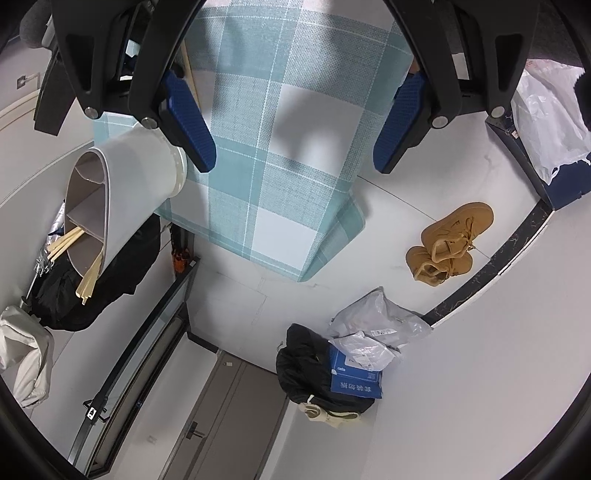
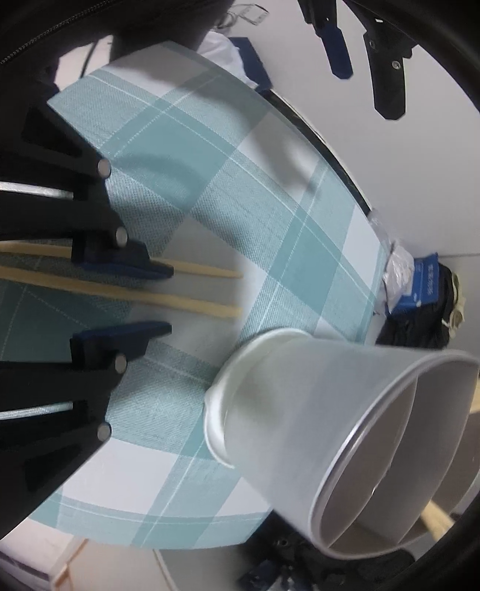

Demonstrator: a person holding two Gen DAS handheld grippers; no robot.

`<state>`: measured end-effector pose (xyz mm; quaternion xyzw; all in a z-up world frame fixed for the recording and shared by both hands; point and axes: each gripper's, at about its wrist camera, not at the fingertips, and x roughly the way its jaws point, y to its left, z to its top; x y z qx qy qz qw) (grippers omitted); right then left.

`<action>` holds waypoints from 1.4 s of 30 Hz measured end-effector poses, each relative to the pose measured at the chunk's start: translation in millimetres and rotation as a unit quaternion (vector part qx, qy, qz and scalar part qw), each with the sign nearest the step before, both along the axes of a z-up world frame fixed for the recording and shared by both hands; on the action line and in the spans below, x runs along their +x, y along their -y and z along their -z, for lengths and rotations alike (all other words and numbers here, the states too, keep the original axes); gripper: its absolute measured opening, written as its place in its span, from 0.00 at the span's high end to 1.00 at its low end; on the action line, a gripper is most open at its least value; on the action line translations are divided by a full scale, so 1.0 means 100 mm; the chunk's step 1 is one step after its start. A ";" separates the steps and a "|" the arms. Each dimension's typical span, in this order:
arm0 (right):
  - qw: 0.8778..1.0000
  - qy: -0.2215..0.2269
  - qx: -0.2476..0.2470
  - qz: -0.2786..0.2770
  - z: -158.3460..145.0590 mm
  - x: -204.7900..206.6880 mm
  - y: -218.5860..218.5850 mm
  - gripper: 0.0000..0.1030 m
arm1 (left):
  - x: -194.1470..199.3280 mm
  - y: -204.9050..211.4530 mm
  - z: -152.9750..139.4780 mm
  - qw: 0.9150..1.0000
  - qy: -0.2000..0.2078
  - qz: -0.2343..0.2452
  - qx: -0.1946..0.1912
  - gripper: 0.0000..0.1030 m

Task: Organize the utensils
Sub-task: 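Move both grippers down toward the last chopsticks on the mat, then pinch one chopstick with the right gripper while the left gripper pinches another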

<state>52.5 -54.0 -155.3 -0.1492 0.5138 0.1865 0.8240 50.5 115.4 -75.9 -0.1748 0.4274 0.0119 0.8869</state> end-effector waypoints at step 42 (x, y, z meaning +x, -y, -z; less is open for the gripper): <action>0.992 -0.035 0.101 0.062 -0.45 -0.13 0.48 0.95 | 0.04 0.20 0.35 0.996 -0.084 0.035 -0.007 0.19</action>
